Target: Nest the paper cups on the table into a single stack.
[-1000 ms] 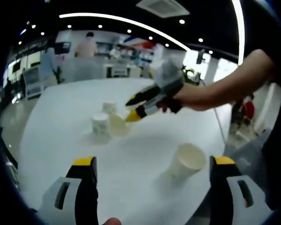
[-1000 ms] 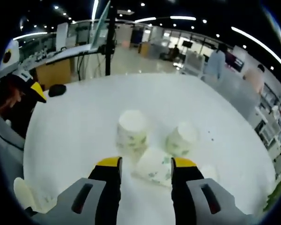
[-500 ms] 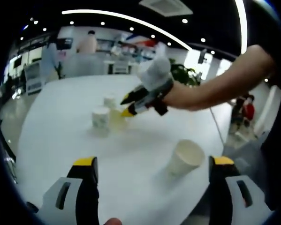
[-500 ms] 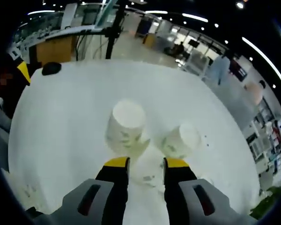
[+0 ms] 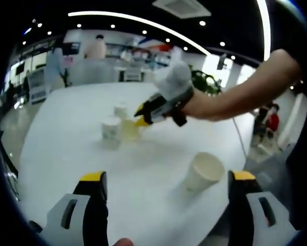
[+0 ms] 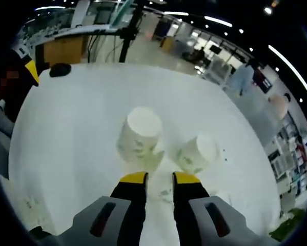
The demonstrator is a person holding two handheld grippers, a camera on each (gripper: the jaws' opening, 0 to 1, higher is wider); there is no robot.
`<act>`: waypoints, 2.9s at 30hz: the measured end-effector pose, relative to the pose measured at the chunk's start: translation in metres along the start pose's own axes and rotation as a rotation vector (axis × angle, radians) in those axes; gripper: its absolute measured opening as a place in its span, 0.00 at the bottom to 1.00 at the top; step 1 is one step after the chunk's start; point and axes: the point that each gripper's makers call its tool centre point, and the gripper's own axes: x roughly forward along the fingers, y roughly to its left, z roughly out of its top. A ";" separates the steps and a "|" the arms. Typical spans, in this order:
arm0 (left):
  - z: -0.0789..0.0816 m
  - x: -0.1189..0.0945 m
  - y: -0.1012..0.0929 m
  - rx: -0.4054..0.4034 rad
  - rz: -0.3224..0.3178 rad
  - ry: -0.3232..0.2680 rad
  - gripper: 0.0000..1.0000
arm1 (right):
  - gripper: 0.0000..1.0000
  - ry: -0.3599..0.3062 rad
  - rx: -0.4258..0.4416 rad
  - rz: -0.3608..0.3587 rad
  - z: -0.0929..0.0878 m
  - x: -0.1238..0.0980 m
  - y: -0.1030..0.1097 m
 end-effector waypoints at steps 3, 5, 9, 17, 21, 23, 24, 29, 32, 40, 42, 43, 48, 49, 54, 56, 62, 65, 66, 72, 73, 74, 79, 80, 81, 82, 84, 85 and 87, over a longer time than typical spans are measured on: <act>0.000 0.000 0.001 -0.003 0.001 -0.001 0.97 | 0.16 0.003 0.010 -0.004 -0.004 -0.003 -0.001; 0.000 0.001 0.000 -0.004 0.000 -0.004 0.96 | 0.15 0.008 0.013 -0.007 -0.007 -0.004 -0.001; -0.001 0.002 -0.002 -0.007 -0.006 -0.002 0.96 | 0.12 0.019 0.001 -0.002 -0.014 -0.006 0.002; -0.008 0.003 -0.005 -0.011 -0.013 0.012 0.96 | 0.08 0.028 -0.022 -0.020 -0.022 -0.009 0.005; -0.009 0.003 -0.005 -0.014 -0.014 0.012 0.96 | 0.07 0.027 -0.013 -0.036 -0.026 -0.011 0.003; -0.008 0.003 -0.005 -0.013 -0.014 0.013 0.95 | 0.06 0.025 -0.004 -0.043 -0.027 -0.011 0.001; -0.008 0.003 -0.005 -0.011 -0.014 0.013 0.95 | 0.06 0.024 -0.003 -0.047 -0.027 -0.013 0.001; -0.007 0.004 -0.005 -0.010 -0.018 0.012 0.95 | 0.03 0.017 0.005 -0.060 -0.028 -0.019 -0.001; -0.005 0.004 -0.006 -0.010 -0.021 0.008 0.95 | 0.01 0.012 0.005 -0.062 -0.029 -0.022 -0.001; -0.001 0.005 -0.008 -0.003 -0.027 -0.001 0.95 | 0.00 0.014 -0.001 -0.069 -0.031 -0.029 -0.004; -0.001 0.005 -0.008 -0.003 -0.028 0.000 0.95 | 0.00 0.018 0.003 -0.068 -0.032 -0.028 -0.005; -0.002 0.005 -0.008 -0.003 -0.028 -0.001 0.95 | 0.00 0.023 0.003 -0.069 -0.034 -0.028 -0.005; -0.006 0.003 -0.008 -0.008 -0.028 0.004 0.95 | 0.02 0.043 0.013 -0.075 -0.039 -0.023 -0.005; -0.006 0.003 -0.008 -0.010 -0.028 0.003 0.95 | 0.03 0.043 0.015 -0.076 -0.039 -0.023 -0.005; -0.009 0.002 -0.006 -0.015 -0.024 0.008 0.95 | 0.07 0.050 0.019 -0.087 -0.038 -0.018 -0.005; -0.009 0.002 -0.006 -0.015 -0.024 0.008 0.95 | 0.07 0.051 0.022 -0.089 -0.039 -0.015 -0.007; -0.012 0.003 -0.006 -0.023 -0.021 0.015 0.95 | 0.07 0.061 0.017 -0.086 -0.042 -0.006 -0.008; -0.013 0.004 -0.006 -0.022 -0.021 0.020 0.95 | 0.02 0.059 0.012 -0.077 -0.042 -0.005 -0.006; -0.014 0.004 -0.006 -0.023 -0.021 0.021 0.95 | 0.01 0.056 0.008 -0.078 -0.041 -0.007 -0.006; -0.013 0.004 -0.004 -0.026 -0.016 0.021 0.95 | 0.00 0.039 -0.001 -0.077 -0.040 -0.008 -0.006; -0.013 0.004 -0.004 -0.025 -0.017 0.021 0.95 | 0.00 0.038 0.000 -0.077 -0.040 -0.009 -0.006; -0.012 0.004 -0.004 -0.023 -0.017 0.019 0.95 | 0.00 0.036 0.003 -0.077 -0.040 -0.010 -0.005; -0.012 0.004 -0.005 -0.017 -0.019 0.021 0.94 | 0.00 0.036 0.010 -0.071 -0.045 -0.014 -0.005; -0.012 0.004 -0.006 -0.016 -0.020 0.020 0.94 | 0.00 0.035 0.011 -0.073 -0.046 -0.016 -0.005; -0.011 0.004 -0.006 -0.016 -0.020 0.018 0.94 | 0.00 0.032 0.020 -0.072 -0.046 -0.018 -0.005; -0.011 0.004 -0.006 -0.016 -0.020 0.017 0.94 | 0.00 0.031 0.025 -0.071 -0.047 -0.020 -0.004; -0.009 0.004 -0.007 -0.011 -0.024 0.014 0.95 | 0.00 0.032 0.032 -0.070 -0.049 -0.024 -0.003; -0.009 0.004 -0.008 -0.012 -0.026 0.010 0.95 | 0.00 0.030 0.037 -0.068 -0.051 -0.026 -0.002; -0.007 0.004 -0.009 -0.007 -0.026 0.008 0.95 | 0.00 0.022 0.040 -0.063 -0.051 -0.029 -0.001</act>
